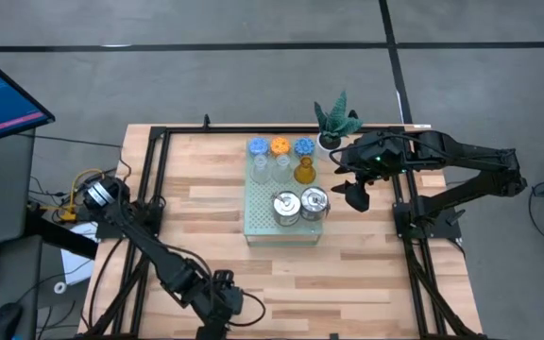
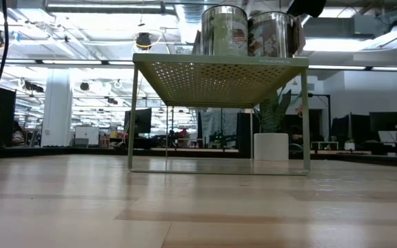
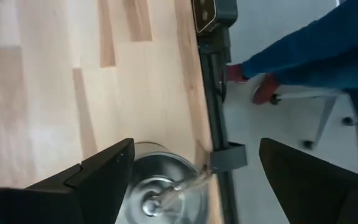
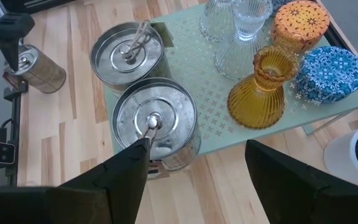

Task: Stock candles and holders on shelf
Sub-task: Put the silver scented candle can on the shelf aligned with the other silver scented candles

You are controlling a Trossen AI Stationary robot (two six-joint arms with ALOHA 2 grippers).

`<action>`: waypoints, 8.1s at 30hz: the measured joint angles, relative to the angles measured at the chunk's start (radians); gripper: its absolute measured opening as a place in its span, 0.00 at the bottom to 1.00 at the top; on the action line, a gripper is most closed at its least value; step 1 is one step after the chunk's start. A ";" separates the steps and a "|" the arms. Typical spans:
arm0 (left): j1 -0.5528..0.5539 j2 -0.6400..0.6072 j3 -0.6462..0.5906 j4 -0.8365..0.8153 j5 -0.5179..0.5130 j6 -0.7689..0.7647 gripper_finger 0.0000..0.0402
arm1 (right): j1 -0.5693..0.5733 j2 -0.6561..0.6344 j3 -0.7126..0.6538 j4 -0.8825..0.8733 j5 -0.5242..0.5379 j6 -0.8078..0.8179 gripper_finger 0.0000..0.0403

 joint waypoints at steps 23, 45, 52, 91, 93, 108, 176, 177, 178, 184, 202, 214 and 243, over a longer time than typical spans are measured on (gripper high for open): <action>-0.023 0.000 -0.091 0.054 -0.081 0.059 0.86 | 0.000 0.000 0.000 0.000 0.000 0.000 0.63; -0.059 0.000 -0.206 0.072 0.038 -0.019 0.86 | 0.000 0.000 0.000 0.000 0.000 0.000 0.63; -0.058 0.000 -0.263 0.057 0.150 -0.022 0.86 | 0.000 0.000 0.000 0.000 0.000 0.000 0.63; -0.033 -0.481 -0.298 -0.146 0.218 -0.647 0.80 | 0.000 0.000 0.000 0.000 0.000 0.000 0.63; -0.032 -0.485 -0.298 -0.136 0.231 -0.671 0.80 | 0.000 0.000 0.000 0.000 0.000 0.000 0.63; -0.032 -0.483 -0.298 -0.132 0.114 -0.772 0.80 | 0.000 0.000 0.000 0.000 0.000 0.000 0.63; -0.310 -0.390 -0.307 -0.216 -0.058 -1.021 0.99 | 0.000 0.000 0.000 0.000 0.000 0.000 0.63; -0.310 -0.367 -0.307 -0.207 -0.058 -1.021 0.99 | 0.000 0.000 0.000 0.000 0.000 0.000 0.63; -0.310 -0.349 -0.307 -0.201 -0.056 -1.021 0.99 | 0.000 0.000 0.000 0.000 0.000 0.000 0.63; -0.310 -0.270 -0.308 -0.248 -0.034 -1.022 1.00 | 0.000 0.000 0.000 0.000 0.000 0.000 0.63; -0.304 -0.237 -0.307 -0.213 -0.055 -1.002 1.00 | 0.000 0.000 0.000 0.000 0.000 0.000 0.63; -0.303 -0.154 -0.307 -0.179 -0.055 -0.945 1.00 | 0.000 0.000 0.000 0.000 0.000 0.000 0.63; -0.305 -0.106 -0.307 -0.283 0.017 -1.095 0.89 | 0.000 0.000 0.000 0.000 0.000 0.000 0.63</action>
